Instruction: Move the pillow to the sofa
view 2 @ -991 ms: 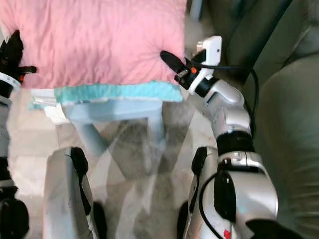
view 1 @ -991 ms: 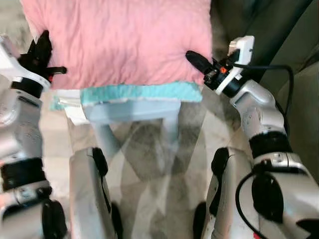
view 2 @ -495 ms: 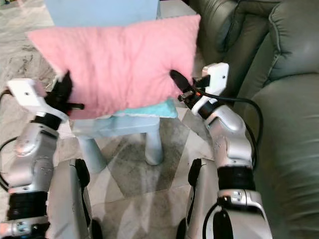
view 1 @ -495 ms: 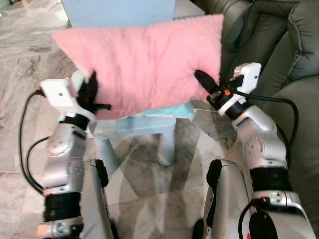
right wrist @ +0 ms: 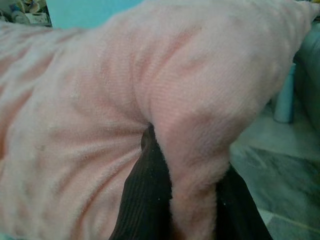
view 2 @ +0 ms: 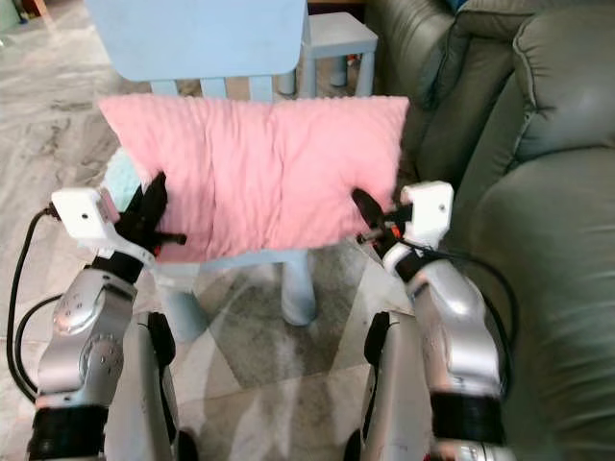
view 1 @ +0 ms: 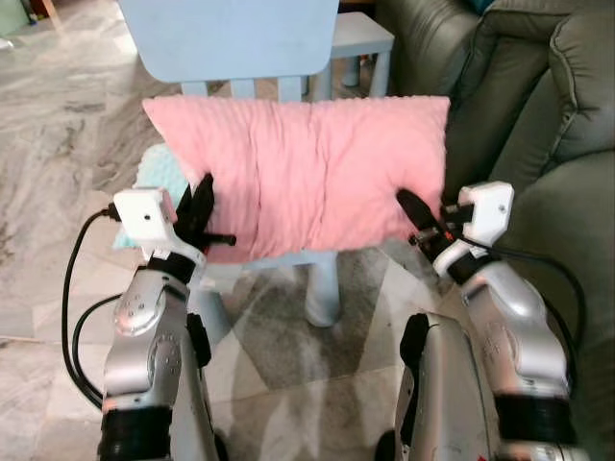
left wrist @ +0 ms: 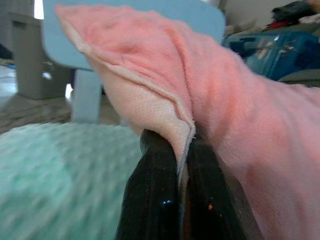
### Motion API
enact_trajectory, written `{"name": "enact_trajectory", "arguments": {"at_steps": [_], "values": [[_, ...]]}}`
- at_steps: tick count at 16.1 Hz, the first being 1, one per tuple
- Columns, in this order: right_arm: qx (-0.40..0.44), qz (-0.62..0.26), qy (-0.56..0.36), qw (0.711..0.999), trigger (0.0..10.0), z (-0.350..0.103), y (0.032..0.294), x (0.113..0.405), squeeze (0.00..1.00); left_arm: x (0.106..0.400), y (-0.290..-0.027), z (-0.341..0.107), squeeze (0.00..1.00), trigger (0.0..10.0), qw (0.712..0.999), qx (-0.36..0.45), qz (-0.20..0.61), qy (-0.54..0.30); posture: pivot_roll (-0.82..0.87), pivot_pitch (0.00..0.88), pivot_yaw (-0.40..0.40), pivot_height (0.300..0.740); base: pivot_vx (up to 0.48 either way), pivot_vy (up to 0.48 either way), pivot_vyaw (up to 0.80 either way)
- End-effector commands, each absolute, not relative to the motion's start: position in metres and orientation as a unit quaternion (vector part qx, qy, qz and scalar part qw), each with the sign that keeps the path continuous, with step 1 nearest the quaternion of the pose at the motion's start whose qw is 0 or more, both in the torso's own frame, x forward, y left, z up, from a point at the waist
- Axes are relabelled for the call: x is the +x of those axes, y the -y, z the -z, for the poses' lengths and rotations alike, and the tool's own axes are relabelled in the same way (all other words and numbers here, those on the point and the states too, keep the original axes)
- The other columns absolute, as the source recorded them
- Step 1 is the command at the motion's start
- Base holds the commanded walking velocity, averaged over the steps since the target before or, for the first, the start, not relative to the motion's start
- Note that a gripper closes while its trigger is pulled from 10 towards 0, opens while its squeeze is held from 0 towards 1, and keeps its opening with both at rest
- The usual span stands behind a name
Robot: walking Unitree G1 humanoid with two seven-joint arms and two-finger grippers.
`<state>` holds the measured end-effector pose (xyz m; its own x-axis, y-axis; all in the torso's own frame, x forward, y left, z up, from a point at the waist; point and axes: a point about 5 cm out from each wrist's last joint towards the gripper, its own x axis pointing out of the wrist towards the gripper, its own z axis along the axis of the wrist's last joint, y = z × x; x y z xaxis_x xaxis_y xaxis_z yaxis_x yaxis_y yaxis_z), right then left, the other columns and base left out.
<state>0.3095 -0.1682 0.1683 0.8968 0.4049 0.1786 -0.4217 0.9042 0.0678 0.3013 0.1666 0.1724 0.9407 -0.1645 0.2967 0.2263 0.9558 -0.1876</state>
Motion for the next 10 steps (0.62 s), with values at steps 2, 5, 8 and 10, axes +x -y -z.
{"name": "enact_trajectory", "arguments": {"at_steps": [2,5,8,10], "values": [[0.055,-0.198,0.078,0.976,1.0,-0.167,0.169,0.301,0.0,0.295,-0.172,-0.174,0.0,0.0,0.981,-0.099,0.086,0.141,-0.12,0.0,0.018,0.329,0.0,0.0,0.0],[0.063,-0.183,0.064,0.979,8.7,-0.161,0.165,0.286,0.0,0.284,-0.186,-0.162,0.0,3.9,0.987,-0.096,0.062,0.113,-0.12,0.0,0.014,0.329,0.0,0.0,0.0],[0.056,-0.166,0.053,0.983,10.0,-0.155,0.16,0.28,0.0,0.279,-0.181,-0.154,0.0,10.0,0.989,-0.093,0.066,0.092,-0.12,0.0,0.013,0.329,0.0,0.0,0.0],[0.056,-0.153,0.048,0.985,10.0,-0.153,0.16,0.279,0.0,0.276,-0.178,-0.15,0.0,10.0,0.99,-0.095,0.069,0.08,-0.12,0.0,0.016,0.329,0.0,0.0,0.0]]}}
